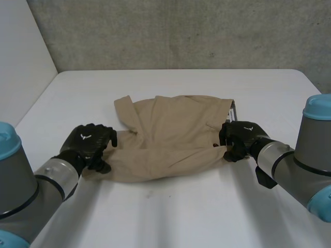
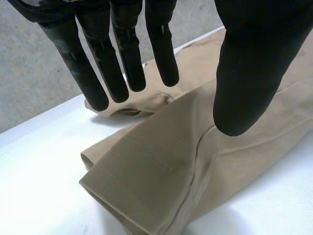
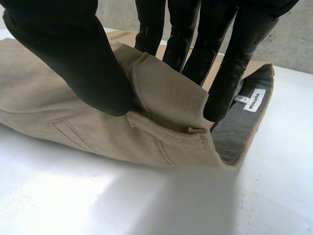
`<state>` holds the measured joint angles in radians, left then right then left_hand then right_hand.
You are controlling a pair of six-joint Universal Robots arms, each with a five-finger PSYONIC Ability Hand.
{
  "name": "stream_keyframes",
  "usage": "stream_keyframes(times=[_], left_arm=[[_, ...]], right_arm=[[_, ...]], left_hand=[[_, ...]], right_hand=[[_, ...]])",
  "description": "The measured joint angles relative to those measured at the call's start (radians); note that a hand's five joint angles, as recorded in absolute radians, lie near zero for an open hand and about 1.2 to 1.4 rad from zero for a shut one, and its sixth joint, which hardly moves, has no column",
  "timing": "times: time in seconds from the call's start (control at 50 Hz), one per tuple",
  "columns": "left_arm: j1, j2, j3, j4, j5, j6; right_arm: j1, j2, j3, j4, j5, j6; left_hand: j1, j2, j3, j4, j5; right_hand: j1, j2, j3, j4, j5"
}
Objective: Fold the shorts.
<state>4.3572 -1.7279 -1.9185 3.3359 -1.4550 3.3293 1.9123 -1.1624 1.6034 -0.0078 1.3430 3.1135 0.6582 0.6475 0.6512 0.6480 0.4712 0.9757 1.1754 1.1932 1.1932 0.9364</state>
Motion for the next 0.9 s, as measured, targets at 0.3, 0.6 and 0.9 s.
stream_keyframes(times=[0.3, 0.6, 0.9], left_arm=[[0.013, -0.021, -0.046, 0.033, -0.003, -0.001], [0.027, -0.132, -0.039, 0.104, -0.001, 0.0], [0.059, -0.047, -0.064, 0.122, 0.028, 0.0]], right_arm=[[0.004, -0.01, 0.02, -0.016, 0.002, -0.012], [0.01, -0.01, 0.025, -0.015, 0.003, -0.042], [0.006, -0.013, 0.03, 0.123, 0.016, -0.471]], left_hand=[[0.027, 0.038, 0.032, 0.037, 0.038], [0.474, 0.518, 0.505, 0.514, 0.497], [0.474, 0.548, 0.536, 0.544, 0.501]], right_hand=[[0.0, 0.0, 0.0, 0.0, 0.0], [0.0, 0.0, 0.0, 0.0, 0.0], [-0.221, -0.297, -0.321, -0.32, -0.217]])
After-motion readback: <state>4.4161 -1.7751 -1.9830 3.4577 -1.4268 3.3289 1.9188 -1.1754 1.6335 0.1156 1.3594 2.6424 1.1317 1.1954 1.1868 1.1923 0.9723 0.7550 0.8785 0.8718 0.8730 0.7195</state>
